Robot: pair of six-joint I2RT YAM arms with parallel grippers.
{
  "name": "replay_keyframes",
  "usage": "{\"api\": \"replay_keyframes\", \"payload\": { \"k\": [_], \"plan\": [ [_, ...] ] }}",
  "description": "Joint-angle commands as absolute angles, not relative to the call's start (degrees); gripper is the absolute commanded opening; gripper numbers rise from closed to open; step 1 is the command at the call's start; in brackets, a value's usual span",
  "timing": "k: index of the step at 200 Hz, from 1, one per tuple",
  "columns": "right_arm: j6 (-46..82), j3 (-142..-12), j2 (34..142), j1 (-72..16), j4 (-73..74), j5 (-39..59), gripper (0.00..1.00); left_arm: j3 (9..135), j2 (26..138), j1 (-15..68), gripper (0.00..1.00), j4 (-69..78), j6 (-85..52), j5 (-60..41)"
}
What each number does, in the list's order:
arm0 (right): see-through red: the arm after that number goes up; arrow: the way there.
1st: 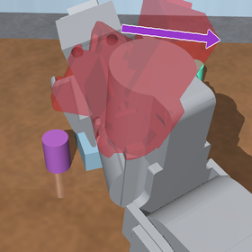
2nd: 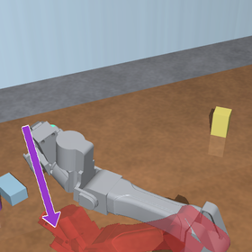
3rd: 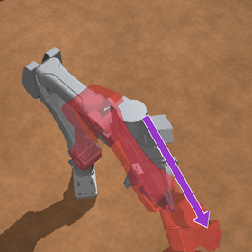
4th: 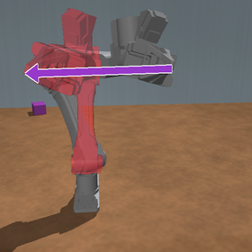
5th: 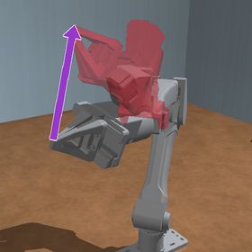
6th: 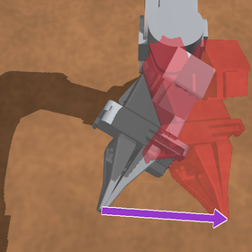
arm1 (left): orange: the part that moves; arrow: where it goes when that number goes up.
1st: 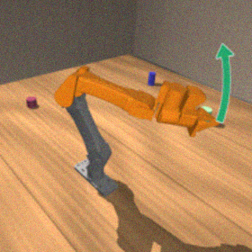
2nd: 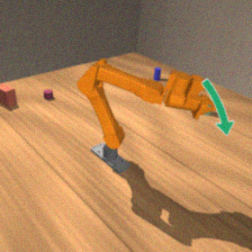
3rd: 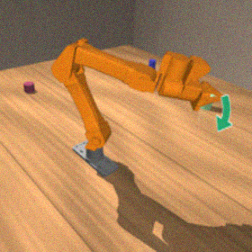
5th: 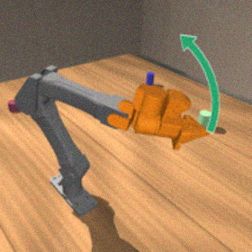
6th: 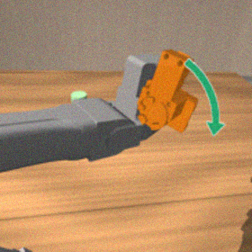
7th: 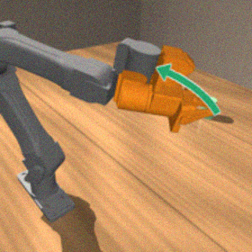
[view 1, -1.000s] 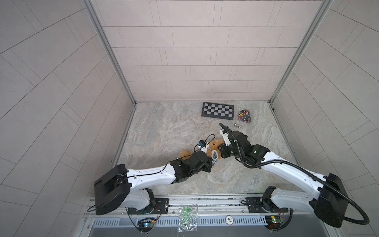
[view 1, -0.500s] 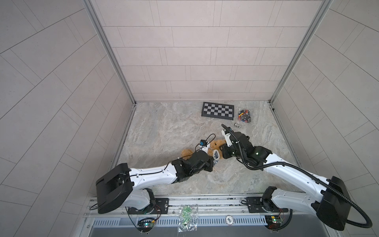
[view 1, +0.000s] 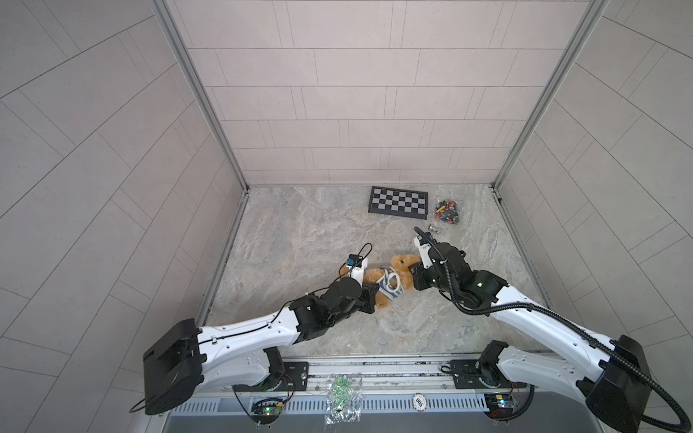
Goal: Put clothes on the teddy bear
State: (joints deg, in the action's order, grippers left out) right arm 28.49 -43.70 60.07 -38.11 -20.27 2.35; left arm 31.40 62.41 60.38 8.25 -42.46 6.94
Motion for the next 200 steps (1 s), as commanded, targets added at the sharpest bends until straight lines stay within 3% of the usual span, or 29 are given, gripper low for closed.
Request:
{"api": "replay_keyframes", "payload": {
  "k": [1, 108, 153, 200],
  "plan": [
    [27.8, -43.2, 58.2, -37.6, -22.1, -1.2, 0.0, 29.6, 59.3, 58.9, 0.0, 6.4, -42.0, 10.1],
    [24.4, -43.4, 56.0, -37.6, -24.0, -0.4, 0.0, 23.2, 51.4, 54.3, 0.0, 5.0, -47.8, 16.2],
    [21.0, -46.0, 58.2, -40.2, -22.9, 2.7, 0.0, 28.6, 58.1, 54.3, 0.0, 8.9, -38.8, 1.2],
    [19.2, -46.1, 57.8, -42.8, -20.6, 3.4, 0.0, 31.5, 60.5, 54.3, 0.14, 8.9, -35.8, -5.6]
  ]
}}
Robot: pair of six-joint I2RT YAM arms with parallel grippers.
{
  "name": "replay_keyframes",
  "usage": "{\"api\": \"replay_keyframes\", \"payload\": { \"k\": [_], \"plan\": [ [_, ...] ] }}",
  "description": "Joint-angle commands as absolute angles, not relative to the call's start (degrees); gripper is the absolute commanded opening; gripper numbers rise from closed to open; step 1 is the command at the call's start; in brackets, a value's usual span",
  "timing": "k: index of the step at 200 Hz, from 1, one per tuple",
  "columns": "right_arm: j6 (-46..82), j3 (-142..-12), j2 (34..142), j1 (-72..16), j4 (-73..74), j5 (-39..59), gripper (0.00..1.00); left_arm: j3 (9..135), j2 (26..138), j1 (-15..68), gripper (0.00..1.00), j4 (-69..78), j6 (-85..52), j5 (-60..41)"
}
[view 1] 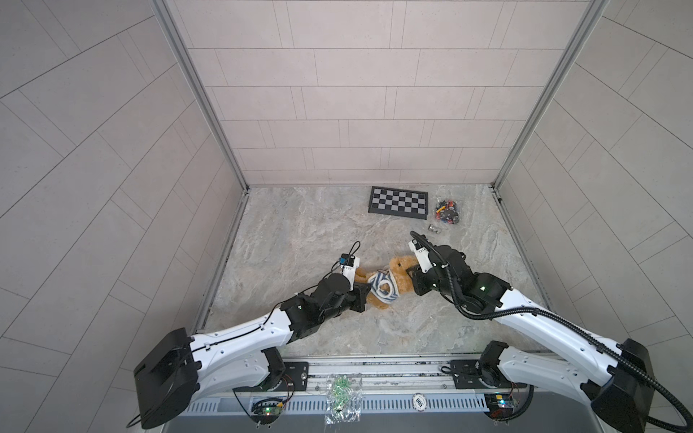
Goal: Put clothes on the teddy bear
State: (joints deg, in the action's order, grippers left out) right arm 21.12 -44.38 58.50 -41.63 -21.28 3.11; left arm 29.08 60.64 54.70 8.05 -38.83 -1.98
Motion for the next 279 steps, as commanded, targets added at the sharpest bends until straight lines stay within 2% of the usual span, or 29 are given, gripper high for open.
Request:
{"api": "replay_keyframes", "payload": {
  "k": [1, 30, 59, 81, 142, 163, 229, 279],
  "plan": [
    [19.2, -46.1, 57.8, -42.8, -20.7, 3.4, 0.0, 31.5, 60.6, 54.2, 0.14, 8.9, -35.8, -5.6],
    [19.4, -46.1, 58.1, -43.2, -20.4, 3.0, 0.0, 31.8, 60.6, 54.3, 0.28, 8.6, -35.5, -7.2],
    [19.2, -46.3, 58.1, -43.5, -20.7, 2.0, 0.0, 31.9, 59.2, 54.3, 0.32, 6.3, -35.4, -7.6],
    [19.1, -46.3, 58.2, -43.7, -20.6, 1.9, 0.0, 32.7, 59.0, 54.3, 0.26, 4.3, -35.4, -7.2],
    [18.5, -46.3, 57.0, -44.1, -21.4, 0.4, 0.0, 34.1, 60.3, 54.2, 0.0, 3.6, -37.4, -7.0],
    [17.6, -45.7, 56.0, -44.1, -21.5, -0.1, 0.0, 33.1, 58.0, 52.7, 0.0, 0.3, -39.9, -3.9],
    [15.1, -45.1, 53.7, -44.2, -22.8, -0.9, 0.0, 24.3, 49.8, 44.2, 0.0, -0.2, -46.4, -3.0],
    [14.5, -44.9, 52.4, -44.2, -22.9, -0.7, 0.0, 21.1, 45.3, 41.3, 0.0, -2.1, -48.1, -0.9]
  ]
}}
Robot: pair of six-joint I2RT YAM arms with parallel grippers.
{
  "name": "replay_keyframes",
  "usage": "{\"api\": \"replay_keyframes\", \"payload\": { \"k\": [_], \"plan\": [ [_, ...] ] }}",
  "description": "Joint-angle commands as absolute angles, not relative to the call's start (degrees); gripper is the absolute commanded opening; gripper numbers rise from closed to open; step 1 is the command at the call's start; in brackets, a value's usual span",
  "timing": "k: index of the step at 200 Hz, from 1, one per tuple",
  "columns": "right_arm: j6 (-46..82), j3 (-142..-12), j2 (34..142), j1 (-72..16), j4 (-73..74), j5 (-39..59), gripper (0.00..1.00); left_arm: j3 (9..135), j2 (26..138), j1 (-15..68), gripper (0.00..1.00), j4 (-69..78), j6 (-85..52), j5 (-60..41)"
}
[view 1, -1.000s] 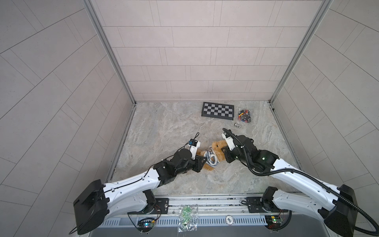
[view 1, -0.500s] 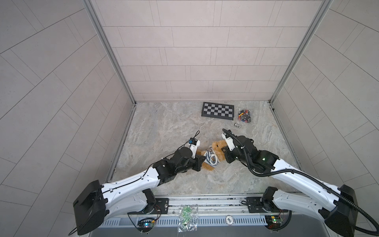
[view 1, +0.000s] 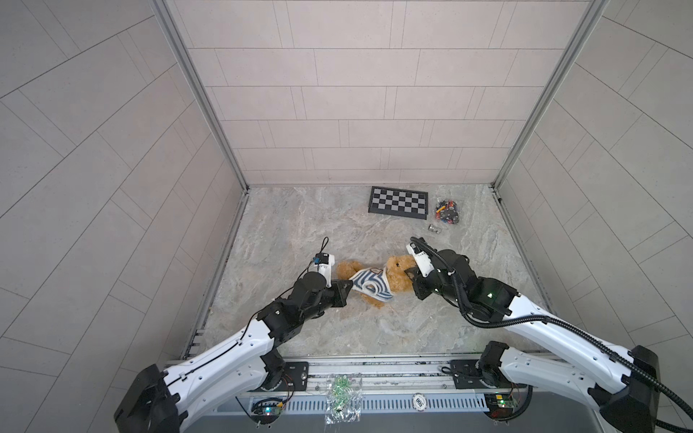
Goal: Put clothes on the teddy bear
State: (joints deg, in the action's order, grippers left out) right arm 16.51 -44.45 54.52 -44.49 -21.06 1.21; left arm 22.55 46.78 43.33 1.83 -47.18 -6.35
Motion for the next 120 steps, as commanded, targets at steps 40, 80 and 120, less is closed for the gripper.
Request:
{"api": "replay_keyframes", "payload": {
  "k": [40, 80, 120],
  "plan": [
    [14.1, -45.4, 53.0, -44.3, -22.2, 0.2, 0.0, 21.7, 47.6, 41.3, 0.0, 1.1, -45.1, -5.8],
    [13.8, -45.9, 54.5, -45.2, -20.1, 1.8, 0.0, 29.3, 55.7, 44.9, 0.0, 3.5, -37.2, -16.8],
    [13.6, -46.3, 56.0, -45.7, -19.1, 2.1, 0.0, 32.2, 60.0, 48.3, 0.0, 5.9, -35.0, -21.0]
  ]
}}
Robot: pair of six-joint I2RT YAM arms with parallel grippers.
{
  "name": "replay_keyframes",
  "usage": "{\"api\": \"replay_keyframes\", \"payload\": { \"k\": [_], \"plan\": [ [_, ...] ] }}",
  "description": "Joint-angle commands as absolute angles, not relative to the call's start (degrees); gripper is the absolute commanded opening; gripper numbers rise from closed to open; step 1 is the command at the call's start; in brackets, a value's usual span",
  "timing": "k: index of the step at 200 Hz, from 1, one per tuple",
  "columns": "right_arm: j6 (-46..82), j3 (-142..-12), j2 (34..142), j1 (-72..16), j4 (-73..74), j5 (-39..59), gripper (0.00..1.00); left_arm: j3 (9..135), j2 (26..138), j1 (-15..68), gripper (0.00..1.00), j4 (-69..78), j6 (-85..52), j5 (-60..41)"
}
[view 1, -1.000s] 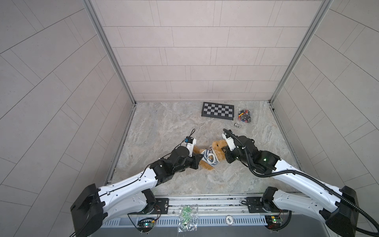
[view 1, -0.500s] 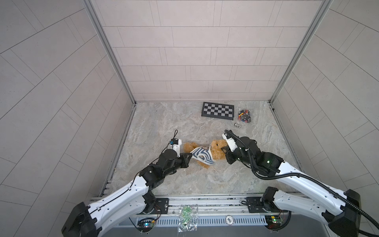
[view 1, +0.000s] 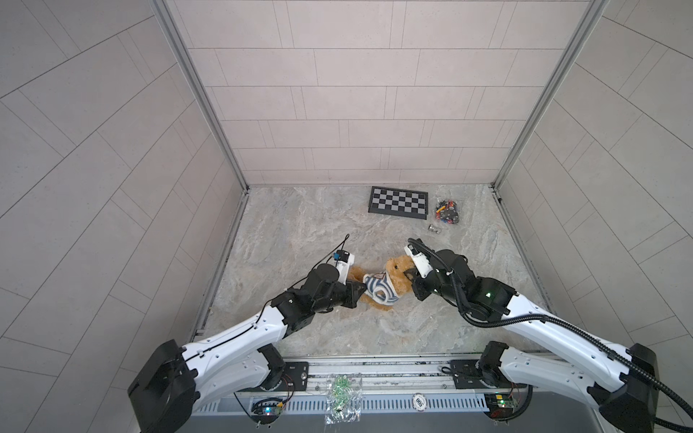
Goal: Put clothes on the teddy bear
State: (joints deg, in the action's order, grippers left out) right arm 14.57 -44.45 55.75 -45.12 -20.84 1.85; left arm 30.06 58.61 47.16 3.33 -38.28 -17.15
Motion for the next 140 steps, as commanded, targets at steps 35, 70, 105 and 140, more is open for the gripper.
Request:
{"api": "replay_keyframes", "payload": {
  "k": [35, 70, 105, 140],
  "plan": [
    [13.6, -45.7, 55.6, -45.7, -18.4, 1.9, 0.0, 31.9, 62.3, 48.3, 0.0, 3.3, -35.7, -19.4],
    [13.4, -44.2, 53.7, -45.7, -16.6, 2.2, 0.0, 28.5, 60.7, 48.3, 0.08, 4.3, -37.5, -20.9],
    [12.5, -42.2, 51.0, -45.7, -13.2, 3.0, 0.0, 27.1, 54.9, 48.2, 0.21, 1.0, -37.4, -20.2],
    [9.1, -41.0, 48.6, -46.6, -9.6, 5.5, 0.0, 29.0, 51.2, 47.6, 0.35, 0.1, -38.1, -20.2]
  ]
}}
